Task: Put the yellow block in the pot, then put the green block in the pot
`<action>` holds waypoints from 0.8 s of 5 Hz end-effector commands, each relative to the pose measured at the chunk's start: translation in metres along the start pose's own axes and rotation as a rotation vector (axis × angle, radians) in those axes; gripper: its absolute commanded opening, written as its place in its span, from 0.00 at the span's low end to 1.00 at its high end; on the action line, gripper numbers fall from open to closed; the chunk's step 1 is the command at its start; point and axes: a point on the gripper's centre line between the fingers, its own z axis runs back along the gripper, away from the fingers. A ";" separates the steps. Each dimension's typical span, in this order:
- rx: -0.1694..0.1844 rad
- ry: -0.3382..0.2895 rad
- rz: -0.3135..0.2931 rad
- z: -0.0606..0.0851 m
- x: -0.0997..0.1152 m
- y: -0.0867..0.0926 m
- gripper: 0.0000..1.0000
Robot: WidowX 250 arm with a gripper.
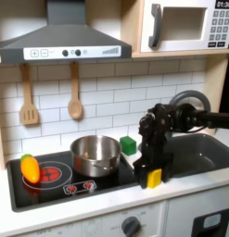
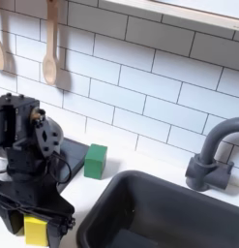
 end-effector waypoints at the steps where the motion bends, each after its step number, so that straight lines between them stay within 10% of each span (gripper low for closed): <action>1: -0.008 -0.006 0.004 0.000 0.001 -0.001 0.00; 4: -0.058 -0.008 0.017 0.020 -0.003 -0.001 0.00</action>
